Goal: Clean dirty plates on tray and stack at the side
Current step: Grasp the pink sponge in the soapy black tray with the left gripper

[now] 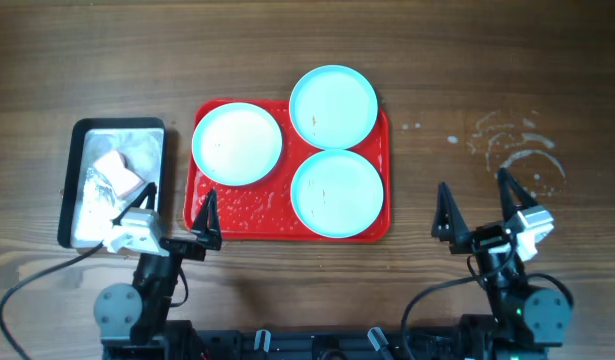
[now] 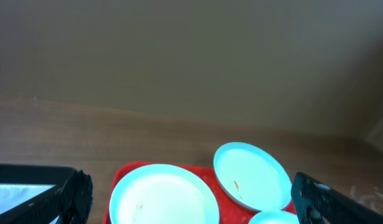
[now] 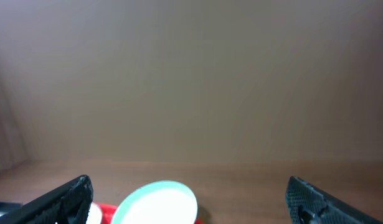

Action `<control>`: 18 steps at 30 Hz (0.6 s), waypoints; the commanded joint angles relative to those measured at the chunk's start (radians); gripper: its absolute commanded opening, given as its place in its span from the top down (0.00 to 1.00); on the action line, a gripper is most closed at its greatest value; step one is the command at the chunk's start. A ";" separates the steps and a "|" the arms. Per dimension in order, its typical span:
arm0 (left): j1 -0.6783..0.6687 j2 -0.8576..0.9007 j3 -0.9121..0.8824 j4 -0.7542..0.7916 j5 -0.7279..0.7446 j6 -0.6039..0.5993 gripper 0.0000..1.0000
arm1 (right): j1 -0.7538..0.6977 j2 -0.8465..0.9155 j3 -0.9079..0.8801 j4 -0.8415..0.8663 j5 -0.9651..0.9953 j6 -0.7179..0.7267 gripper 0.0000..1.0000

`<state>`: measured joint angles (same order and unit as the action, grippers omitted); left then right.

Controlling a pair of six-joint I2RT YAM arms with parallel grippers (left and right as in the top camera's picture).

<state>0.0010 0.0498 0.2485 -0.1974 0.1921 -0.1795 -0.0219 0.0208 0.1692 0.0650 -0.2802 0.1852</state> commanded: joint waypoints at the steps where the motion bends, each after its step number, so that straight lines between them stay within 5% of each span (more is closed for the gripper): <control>1: -0.005 0.109 0.168 -0.079 0.017 0.016 0.00 | 0.006 0.060 0.183 -0.140 -0.061 -0.031 0.00; 8: -0.005 0.566 0.637 -0.396 0.016 0.020 0.00 | 0.006 0.380 0.623 -0.459 -0.081 -0.070 0.00; 15: -0.005 1.057 1.277 -1.008 -0.036 0.121 0.00 | 0.006 0.851 1.169 -1.000 -0.171 -0.071 0.00; 18: -0.005 1.196 1.399 -1.110 -0.036 0.149 0.00 | 0.006 1.040 1.321 -1.178 -0.174 -0.071 0.00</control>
<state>0.0010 1.1664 1.5810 -1.2884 0.1673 -0.0814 -0.0223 0.9546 1.4036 -1.0641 -0.4305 0.1219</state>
